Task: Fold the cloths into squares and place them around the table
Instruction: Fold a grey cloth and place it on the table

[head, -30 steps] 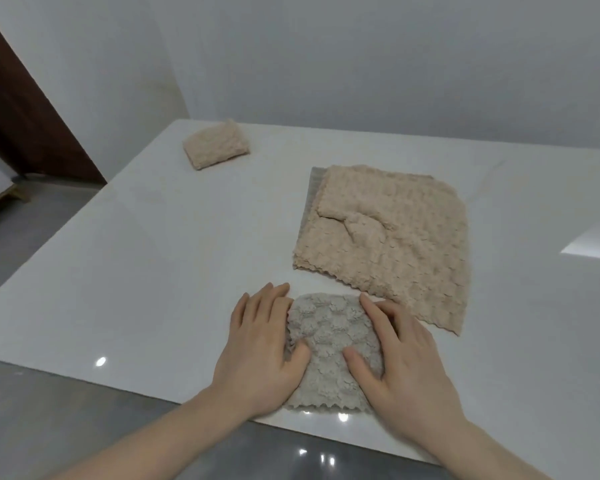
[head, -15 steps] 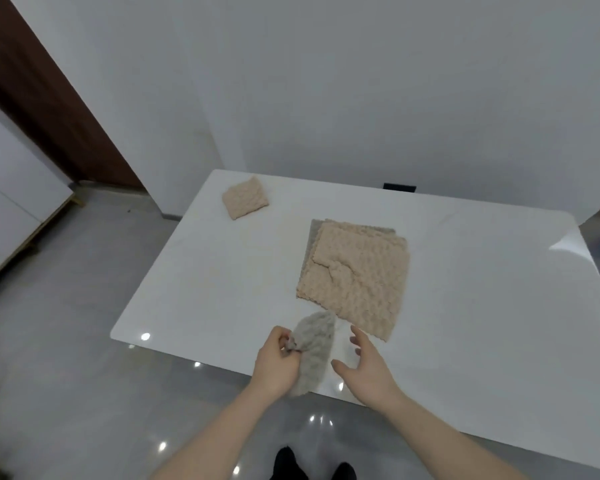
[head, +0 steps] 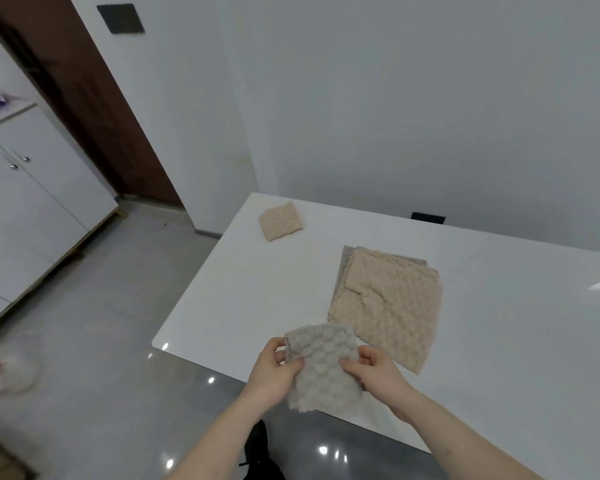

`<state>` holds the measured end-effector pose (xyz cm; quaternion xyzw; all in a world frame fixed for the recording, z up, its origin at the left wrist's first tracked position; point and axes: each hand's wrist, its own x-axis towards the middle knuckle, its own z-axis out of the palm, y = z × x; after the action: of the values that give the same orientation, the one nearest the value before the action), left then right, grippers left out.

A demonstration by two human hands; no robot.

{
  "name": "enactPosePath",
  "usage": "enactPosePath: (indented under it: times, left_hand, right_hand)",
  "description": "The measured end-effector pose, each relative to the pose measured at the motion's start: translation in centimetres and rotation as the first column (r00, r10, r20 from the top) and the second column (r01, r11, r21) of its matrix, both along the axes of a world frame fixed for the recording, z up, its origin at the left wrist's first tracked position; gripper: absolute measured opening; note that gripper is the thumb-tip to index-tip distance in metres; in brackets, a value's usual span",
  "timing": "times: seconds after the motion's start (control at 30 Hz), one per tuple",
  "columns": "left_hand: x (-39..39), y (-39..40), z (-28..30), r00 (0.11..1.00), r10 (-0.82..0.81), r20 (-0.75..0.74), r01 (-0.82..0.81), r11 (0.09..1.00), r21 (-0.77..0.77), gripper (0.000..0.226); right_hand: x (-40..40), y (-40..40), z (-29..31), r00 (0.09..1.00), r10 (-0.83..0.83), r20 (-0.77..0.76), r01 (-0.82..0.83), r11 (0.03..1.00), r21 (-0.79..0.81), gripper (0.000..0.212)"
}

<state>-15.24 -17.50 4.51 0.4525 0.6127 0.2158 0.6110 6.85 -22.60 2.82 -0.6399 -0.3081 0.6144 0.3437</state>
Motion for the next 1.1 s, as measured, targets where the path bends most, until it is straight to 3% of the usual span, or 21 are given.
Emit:
enactPosePath:
  times: [0.17, 0.33, 0.5, 0.67, 1.1]
  left_hand:
    - [-4.0, 5.4, -1.1, 0.994, -0.052, -0.094, 0.055, 0.998, 0.025, 0.06]
    - [-9.2, 12.2, -2.8, 0.986, -0.13, -0.102, 0.133, 0.991, 0.024, 0.044]
    - [-13.8, 17.8, -3.1, 0.963, -0.199, -0.184, 0.21, 0.977, 0.041, 0.031]
    - [-14.9, 20.4, -3.1, 0.936, -0.239, -0.257, 0.27, 0.959, 0.089, 0.02]
    - [-15.4, 22.8, -3.3, 0.912, -0.192, -0.363, 0.24, 0.966, 0.091, 0.028]
  right_hand:
    - [-3.2, 4.7, 0.4, 0.994, -0.041, 0.102, 0.038, 0.999, 0.032, 0.022]
    - [-8.7, 10.5, -0.2, 0.973, -0.066, 0.223, 0.059, 0.998, 0.036, 0.033]
    - [-14.0, 14.7, 0.0, 0.955, -0.11, 0.275, 0.103, 0.994, 0.04, 0.019]
    - [-15.9, 15.9, -0.1, 0.949, -0.133, 0.285, 0.129, 0.991, 0.03, 0.02]
    - [-15.2, 20.6, -0.8, 0.945, -0.035, 0.326, 0.042, 0.999, -0.016, 0.022]
